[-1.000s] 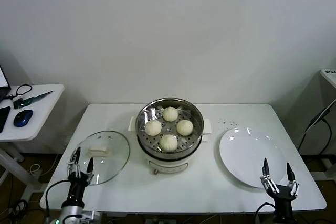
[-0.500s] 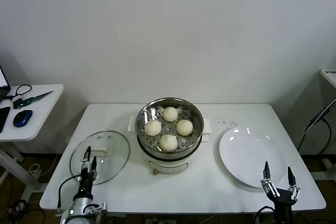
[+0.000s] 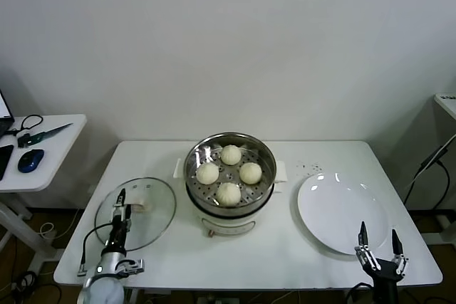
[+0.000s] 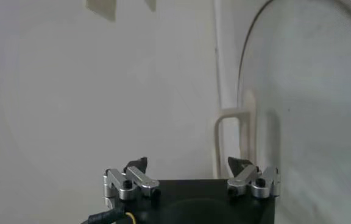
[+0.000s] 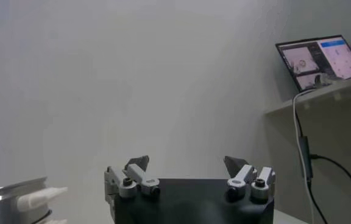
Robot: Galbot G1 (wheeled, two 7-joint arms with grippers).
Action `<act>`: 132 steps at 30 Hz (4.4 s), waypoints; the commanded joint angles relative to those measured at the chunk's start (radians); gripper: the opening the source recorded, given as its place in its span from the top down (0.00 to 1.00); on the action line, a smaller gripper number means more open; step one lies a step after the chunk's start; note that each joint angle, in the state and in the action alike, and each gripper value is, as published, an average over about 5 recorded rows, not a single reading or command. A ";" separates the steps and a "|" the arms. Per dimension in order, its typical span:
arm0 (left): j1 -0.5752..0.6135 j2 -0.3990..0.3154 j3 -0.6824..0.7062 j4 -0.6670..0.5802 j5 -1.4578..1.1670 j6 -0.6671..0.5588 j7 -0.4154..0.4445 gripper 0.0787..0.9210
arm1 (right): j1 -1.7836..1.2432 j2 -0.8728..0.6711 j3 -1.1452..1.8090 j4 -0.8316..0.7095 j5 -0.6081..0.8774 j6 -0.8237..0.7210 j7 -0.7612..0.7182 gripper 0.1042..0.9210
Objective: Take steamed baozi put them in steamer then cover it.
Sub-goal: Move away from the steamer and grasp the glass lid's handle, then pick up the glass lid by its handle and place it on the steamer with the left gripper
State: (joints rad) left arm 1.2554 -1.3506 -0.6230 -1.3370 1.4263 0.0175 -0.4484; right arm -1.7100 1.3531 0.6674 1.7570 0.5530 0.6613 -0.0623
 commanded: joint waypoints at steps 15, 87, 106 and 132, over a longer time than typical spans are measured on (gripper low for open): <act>-0.035 0.049 0.000 0.097 -0.013 -0.088 -0.026 0.56 | 0.002 0.002 0.000 0.001 -0.001 -0.004 0.004 0.12; -0.258 -0.167 0.734 -0.591 0.154 0.651 0.766 0.93 | 0.021 -0.004 -0.011 -0.049 -0.200 -0.062 0.112 0.12; -0.258 -0.218 0.767 -0.469 0.163 0.634 0.679 0.93 | 0.016 -0.003 -0.002 -0.055 -0.189 -0.041 0.114 0.12; -0.246 -0.135 0.706 -0.420 0.169 0.609 0.652 0.93 | 0.007 0.002 -0.001 -0.059 -0.198 -0.016 0.112 0.12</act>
State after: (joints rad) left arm 1.0083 -1.4927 0.0814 -1.7566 1.5902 0.6246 0.1990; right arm -1.7010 1.3551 0.6674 1.6985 0.3578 0.6407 0.0513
